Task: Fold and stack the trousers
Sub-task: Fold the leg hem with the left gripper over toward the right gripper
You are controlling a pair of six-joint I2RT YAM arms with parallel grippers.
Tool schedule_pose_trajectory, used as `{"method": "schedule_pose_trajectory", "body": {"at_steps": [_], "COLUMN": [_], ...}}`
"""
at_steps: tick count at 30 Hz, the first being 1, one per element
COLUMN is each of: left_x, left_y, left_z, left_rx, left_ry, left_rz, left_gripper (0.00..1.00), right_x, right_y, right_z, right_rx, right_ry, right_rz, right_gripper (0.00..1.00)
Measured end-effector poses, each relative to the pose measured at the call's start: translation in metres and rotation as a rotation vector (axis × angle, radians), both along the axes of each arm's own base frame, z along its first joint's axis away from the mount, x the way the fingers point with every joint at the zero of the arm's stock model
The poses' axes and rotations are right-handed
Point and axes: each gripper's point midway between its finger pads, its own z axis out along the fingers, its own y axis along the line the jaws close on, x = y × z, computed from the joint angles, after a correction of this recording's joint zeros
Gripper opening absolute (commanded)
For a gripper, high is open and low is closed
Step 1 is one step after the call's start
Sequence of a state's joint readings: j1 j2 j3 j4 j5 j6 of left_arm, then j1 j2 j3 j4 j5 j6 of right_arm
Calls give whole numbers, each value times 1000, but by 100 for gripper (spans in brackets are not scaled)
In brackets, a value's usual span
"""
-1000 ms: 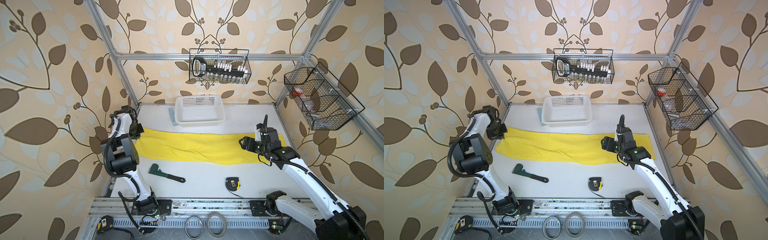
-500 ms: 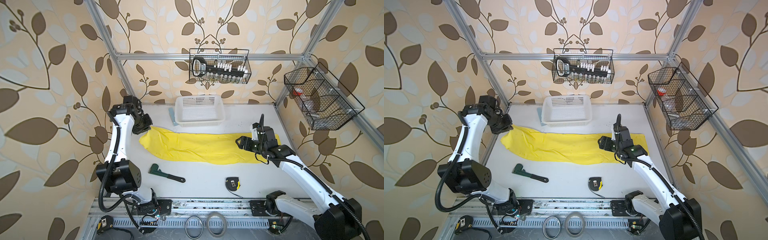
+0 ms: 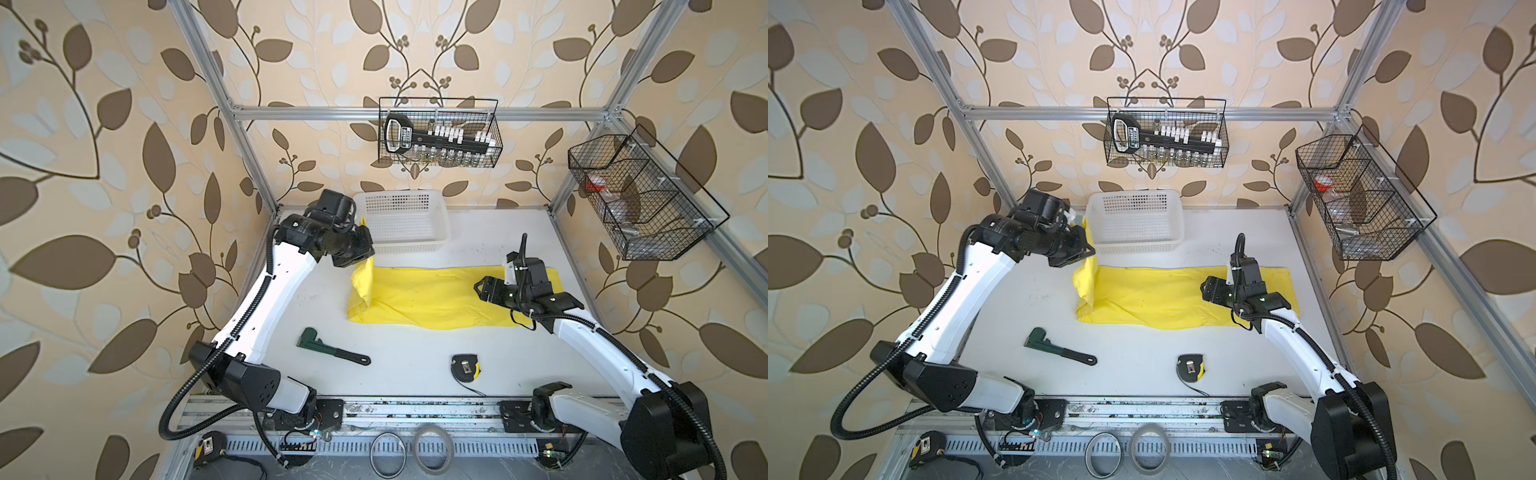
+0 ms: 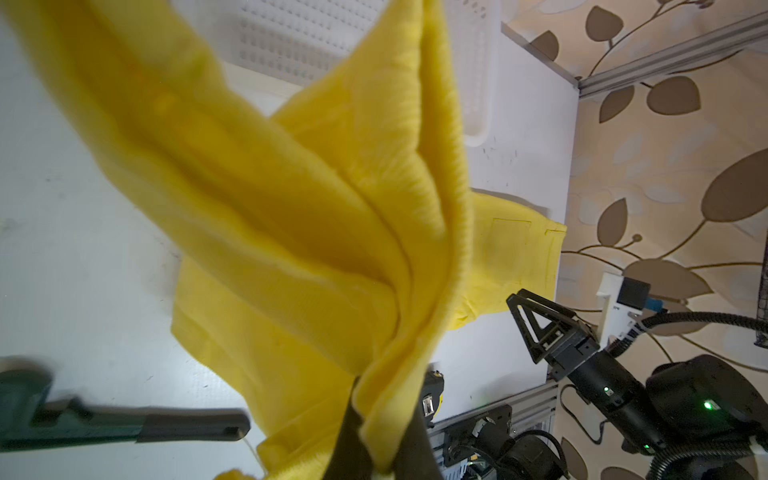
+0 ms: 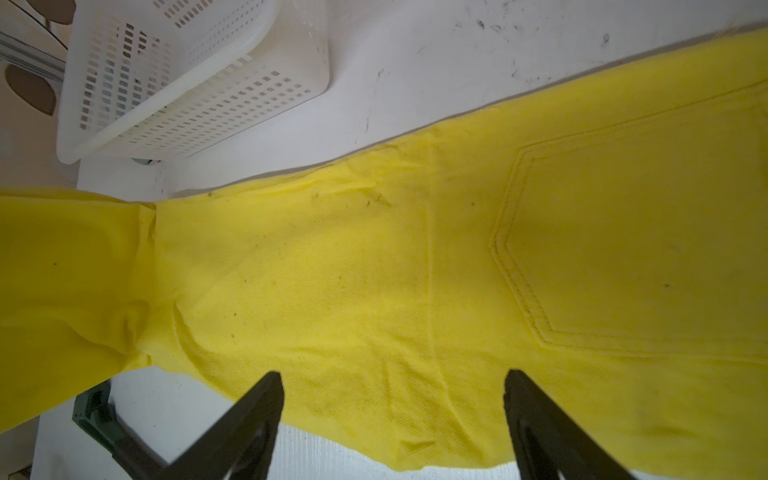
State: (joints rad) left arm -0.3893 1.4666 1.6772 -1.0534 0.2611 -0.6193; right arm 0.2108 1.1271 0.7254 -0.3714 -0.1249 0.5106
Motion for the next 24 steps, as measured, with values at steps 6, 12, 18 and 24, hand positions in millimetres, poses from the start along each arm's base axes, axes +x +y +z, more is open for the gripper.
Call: {"method": "schedule_pose_trajectory", "body": {"at_steps": [6, 12, 18, 24], "left_x": [12, 26, 31, 39], "left_y": [-59, -122, -171, -193], "left_z": [-38, -78, -119, -159], "left_rx": [8, 44, 108, 148], "left_ry": [68, 114, 153, 186], "left_rz": [-50, -118, -176, -172], "left_gripper": [0, 0, 0, 0], "right_x": [3, 1, -1, -2], "right_y": [-11, -16, -23, -25], "right_z": [0, -2, -2, 0], "right_rx": [9, 19, 18, 14], "right_ry": [-8, -10, -16, -29], "right_rz": [-28, -39, -48, -46], "right_gripper": [84, 84, 84, 84]}}
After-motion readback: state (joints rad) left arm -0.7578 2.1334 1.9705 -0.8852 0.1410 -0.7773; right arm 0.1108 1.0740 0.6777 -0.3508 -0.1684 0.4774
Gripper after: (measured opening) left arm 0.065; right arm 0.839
